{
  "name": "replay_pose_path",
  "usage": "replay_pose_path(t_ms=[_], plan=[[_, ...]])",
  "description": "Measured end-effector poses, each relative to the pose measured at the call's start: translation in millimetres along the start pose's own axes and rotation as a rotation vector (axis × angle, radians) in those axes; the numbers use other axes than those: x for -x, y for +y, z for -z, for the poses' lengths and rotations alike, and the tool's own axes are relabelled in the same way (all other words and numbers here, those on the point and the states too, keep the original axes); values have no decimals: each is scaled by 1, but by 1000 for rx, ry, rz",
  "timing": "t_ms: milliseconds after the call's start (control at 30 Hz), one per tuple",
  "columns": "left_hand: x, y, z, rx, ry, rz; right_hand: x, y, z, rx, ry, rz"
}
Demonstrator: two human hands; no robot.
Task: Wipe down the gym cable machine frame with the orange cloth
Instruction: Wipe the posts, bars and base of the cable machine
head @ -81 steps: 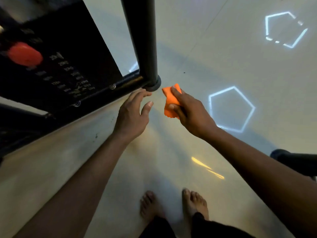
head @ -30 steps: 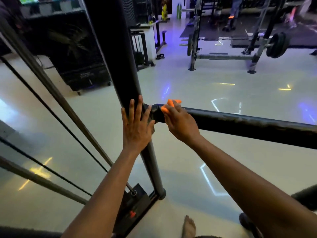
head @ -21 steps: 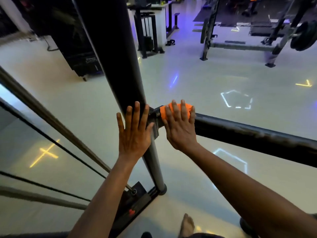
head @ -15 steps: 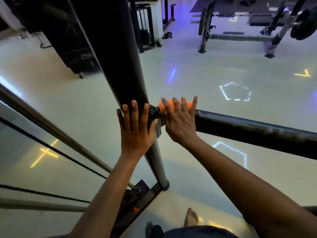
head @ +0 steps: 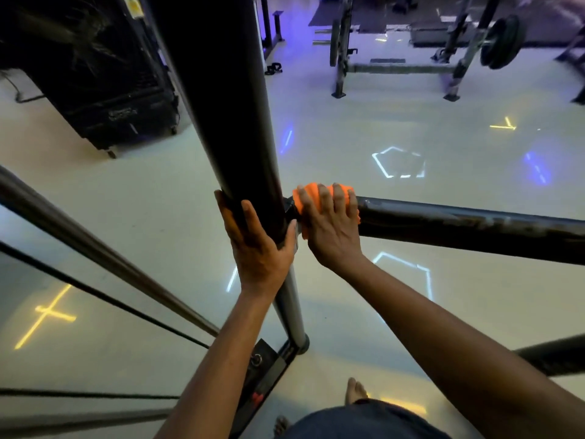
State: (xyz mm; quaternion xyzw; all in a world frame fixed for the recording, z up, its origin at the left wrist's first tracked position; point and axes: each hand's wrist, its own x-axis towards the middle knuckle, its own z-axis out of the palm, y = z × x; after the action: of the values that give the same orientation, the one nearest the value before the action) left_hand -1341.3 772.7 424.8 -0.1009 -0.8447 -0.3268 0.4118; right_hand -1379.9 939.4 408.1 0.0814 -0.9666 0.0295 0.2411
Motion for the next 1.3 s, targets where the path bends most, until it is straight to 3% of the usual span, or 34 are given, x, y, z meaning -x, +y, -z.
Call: replay_pose_path(t_ms=[233, 467, 533, 633, 700, 1000, 1167, 1300], plan=[[0, -10, -2, 50, 13, -19, 22, 41, 0, 88, 58, -2], [-1, -6, 1, 57, 26, -39, -15, -30, -4, -83, 26, -359], [-2, -7, 0, 49, 33, -42, -12, -28, -4, -78, 29, -281], [0, -8, -2, 48, 36, -31, 16, 9, -10, 10, 71, 37], [0, -8, -4, 42, 45, -21, 30, 32, -13, 71, 77, 152], [-2, 3, -9, 26, 98, 4, -2, -8, -12, -204, 36, -13], [-1, 0, -9, 12, 88, 10, 18, 27, -13, -75, 92, 152], [0, 0, -9, 13, 63, 19, 29, 30, -15, -94, 100, 55]])
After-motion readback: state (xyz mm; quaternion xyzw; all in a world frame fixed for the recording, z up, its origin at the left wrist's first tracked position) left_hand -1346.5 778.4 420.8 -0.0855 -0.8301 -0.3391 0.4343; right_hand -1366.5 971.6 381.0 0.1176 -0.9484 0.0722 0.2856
